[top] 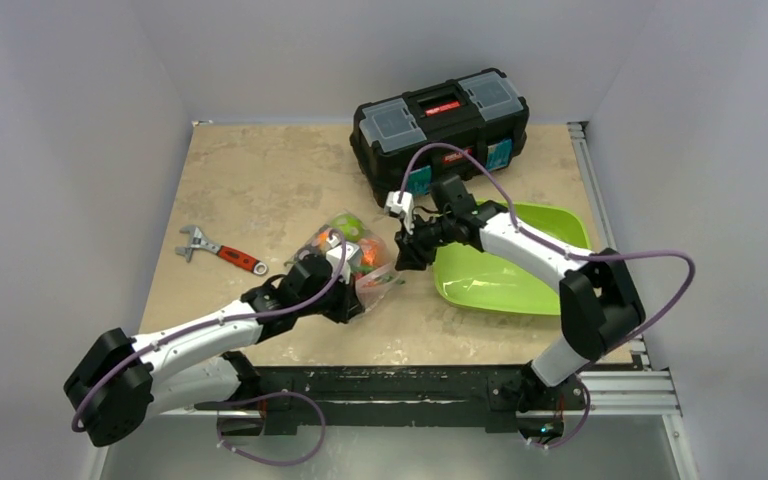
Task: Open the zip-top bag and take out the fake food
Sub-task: Pick up the fake vegetable from the zipper food storage bag.
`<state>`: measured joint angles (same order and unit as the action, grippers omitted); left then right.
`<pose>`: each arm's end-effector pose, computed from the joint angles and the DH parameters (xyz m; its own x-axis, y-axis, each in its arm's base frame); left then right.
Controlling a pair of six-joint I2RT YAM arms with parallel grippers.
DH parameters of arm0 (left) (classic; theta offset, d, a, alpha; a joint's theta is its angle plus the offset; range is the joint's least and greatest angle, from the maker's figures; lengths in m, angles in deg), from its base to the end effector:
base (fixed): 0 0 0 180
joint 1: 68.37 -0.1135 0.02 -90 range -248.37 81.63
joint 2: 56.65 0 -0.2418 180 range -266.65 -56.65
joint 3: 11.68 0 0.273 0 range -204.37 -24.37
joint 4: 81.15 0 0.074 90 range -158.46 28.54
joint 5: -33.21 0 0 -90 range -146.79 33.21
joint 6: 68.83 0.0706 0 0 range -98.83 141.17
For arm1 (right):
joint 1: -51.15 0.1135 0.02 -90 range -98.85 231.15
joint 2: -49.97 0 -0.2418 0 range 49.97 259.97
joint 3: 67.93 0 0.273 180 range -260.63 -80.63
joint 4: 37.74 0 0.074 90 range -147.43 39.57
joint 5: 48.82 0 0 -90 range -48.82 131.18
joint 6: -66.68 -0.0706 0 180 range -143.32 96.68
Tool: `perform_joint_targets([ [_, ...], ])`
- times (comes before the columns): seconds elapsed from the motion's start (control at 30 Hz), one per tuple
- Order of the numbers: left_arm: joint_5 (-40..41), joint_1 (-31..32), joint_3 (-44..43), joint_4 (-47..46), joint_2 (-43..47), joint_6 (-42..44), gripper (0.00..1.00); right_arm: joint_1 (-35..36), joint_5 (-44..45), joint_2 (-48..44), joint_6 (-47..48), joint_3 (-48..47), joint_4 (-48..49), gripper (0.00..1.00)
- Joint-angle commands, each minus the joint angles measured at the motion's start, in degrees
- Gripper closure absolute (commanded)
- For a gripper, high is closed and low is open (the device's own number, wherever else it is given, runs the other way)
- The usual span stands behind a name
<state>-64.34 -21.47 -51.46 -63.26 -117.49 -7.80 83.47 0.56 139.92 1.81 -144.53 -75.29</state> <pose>0.1770 -0.2027 0.1360 -0.7602 0.1096 -0.6404 0.4863 0.7496 -0.4489 0.2846 0.2345 0.1932 -0.2740 -0.5548 -0.7855 -0.9601 0.2058 0.1896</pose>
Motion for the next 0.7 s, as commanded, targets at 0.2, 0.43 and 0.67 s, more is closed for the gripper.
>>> perform_joint_targets([
  [0.2, -3.7, -0.2, 0.7, -4.3, 0.9, -0.1, 1.00, 4.0, 7.3, 6.9, -3.7, -2.3, 4.0, 0.71],
  [0.43, -4.3, -0.2, 0.7, -7.4, -1.0, -0.2, 1.00, 6.4, 5.2, 9.8, -4.3, -3.6, 3.4, 0.66],
  [0.67, -2.9, -0.2, 0.6, -7.1, -1.4, -0.6, 1.00, 7.0, 0.5, 9.0, -4.0, -4.3, 3.0, 0.61],
])
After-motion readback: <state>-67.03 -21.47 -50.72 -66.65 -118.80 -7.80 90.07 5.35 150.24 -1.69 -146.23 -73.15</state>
